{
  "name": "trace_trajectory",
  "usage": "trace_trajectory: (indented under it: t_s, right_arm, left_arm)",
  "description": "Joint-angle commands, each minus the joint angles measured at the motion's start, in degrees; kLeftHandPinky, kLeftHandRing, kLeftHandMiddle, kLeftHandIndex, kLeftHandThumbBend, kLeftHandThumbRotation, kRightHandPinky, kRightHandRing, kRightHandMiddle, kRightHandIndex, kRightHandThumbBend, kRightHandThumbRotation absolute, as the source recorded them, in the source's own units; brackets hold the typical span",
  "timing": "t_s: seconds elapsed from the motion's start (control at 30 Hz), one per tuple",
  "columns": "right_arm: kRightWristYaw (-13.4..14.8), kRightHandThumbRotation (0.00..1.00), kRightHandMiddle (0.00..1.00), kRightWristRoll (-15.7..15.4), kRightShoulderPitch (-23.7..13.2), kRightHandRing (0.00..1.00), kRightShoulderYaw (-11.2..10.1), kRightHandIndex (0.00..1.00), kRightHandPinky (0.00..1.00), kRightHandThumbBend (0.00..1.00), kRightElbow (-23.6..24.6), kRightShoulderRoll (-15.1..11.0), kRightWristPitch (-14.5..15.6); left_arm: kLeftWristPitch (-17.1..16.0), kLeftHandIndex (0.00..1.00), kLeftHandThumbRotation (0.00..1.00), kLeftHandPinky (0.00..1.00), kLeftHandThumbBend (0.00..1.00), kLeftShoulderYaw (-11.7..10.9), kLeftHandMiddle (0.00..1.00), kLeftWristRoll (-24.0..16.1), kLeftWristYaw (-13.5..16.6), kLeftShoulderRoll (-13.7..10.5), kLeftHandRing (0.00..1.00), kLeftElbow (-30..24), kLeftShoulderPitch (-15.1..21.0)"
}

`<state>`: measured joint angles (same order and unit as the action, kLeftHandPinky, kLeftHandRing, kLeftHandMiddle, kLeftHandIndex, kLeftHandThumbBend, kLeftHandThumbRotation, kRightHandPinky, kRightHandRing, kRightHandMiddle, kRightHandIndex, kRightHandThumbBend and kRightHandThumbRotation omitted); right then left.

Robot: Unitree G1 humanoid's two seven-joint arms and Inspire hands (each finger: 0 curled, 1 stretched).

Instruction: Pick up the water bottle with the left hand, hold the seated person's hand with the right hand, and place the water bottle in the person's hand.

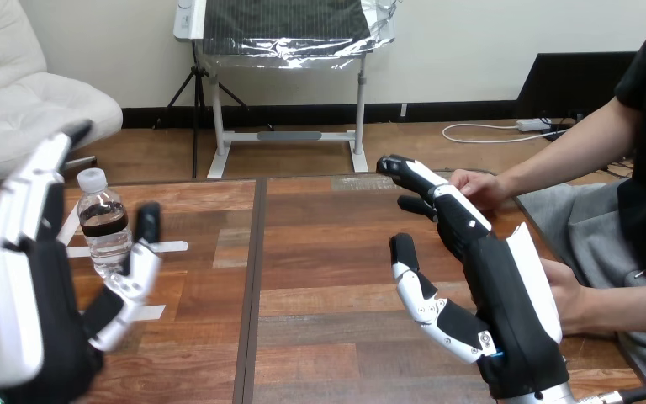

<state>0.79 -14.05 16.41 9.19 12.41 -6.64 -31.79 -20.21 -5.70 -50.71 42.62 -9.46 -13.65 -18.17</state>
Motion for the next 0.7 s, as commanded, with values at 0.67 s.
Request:
trace_trajectory:
  t_s: [0.67]
  right_arm:
    - [0.92,0.0,0.88,-0.58,-4.74,0.86,-0.35,0.81,0.81,0.05,-0.37,1.25,-0.37]
  left_arm:
    - [14.99,0.88,1.0,0.89,0.48,0.48,0.92,-12.82,-2.85,-11.63,0.9,10.04,13.39]
